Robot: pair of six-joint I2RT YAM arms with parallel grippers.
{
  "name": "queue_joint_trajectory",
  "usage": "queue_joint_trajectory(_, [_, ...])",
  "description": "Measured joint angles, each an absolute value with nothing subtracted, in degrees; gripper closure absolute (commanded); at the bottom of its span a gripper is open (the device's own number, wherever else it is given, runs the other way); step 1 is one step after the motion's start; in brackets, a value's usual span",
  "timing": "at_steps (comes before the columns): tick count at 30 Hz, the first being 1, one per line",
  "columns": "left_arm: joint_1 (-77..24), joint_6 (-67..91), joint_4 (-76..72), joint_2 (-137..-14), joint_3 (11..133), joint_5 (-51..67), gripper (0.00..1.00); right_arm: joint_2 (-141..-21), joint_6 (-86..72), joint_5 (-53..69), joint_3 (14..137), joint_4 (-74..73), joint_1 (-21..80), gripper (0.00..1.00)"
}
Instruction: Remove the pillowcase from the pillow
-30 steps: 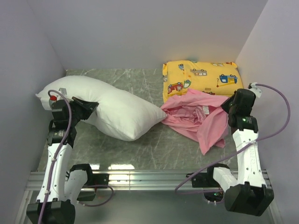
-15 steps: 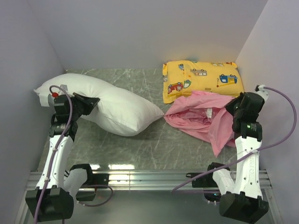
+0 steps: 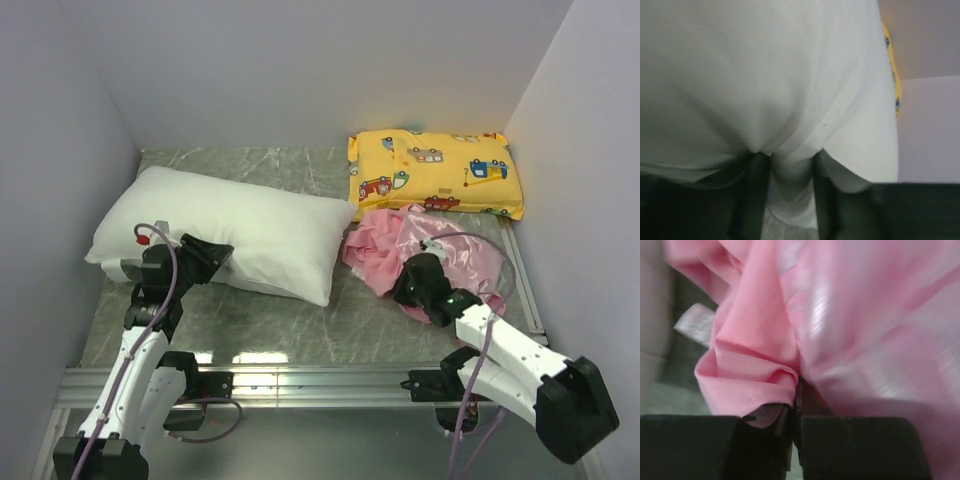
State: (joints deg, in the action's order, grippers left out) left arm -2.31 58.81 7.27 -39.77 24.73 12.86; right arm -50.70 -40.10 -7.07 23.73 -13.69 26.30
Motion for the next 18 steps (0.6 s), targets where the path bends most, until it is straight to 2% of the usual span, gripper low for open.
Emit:
queue_joint_trajectory(1, [-2.35, 57.91, 8.58, -38.87, 24.8, 12.34, 0.47, -52.64, -40.8, -7.7, 23.11, -13.76, 28.03, 0.74])
queue_joint_trajectory(2, [-2.35, 57.08, 9.74, -38.17, 24.99, 11.92, 0.39, -54.02, -41.28, -8.25, 23.05, -14.13, 29.08, 0.58])
queue_joint_trajectory(4, [-2.46, 54.48, 13.93, -36.95, 26.63, 10.72, 0.32, -54.33, -41.5, -8.99, 23.31, -14.28, 29.95, 0.27])
queue_joint_trajectory(5, [-2.52, 53.12, 16.38, -36.53, 28.05, 10.17, 0.27, -52.99, -41.78, -9.3, 23.73, -14.68, 30.09, 0.06])
queue_joint_trajectory(11, [-3.68, 46.11, 24.69, -35.31, 38.26, 8.62, 0.25, -44.8, -39.66, -10.2, 35.57, -21.52, 30.24, 0.03])
queue_joint_trajectory(18, [-4.1, 39.79, 28.27, -35.51, 50.04, 4.62, 0.2, -47.9, -34.87, -14.11, 53.65, -27.03, 30.24, 0.01])
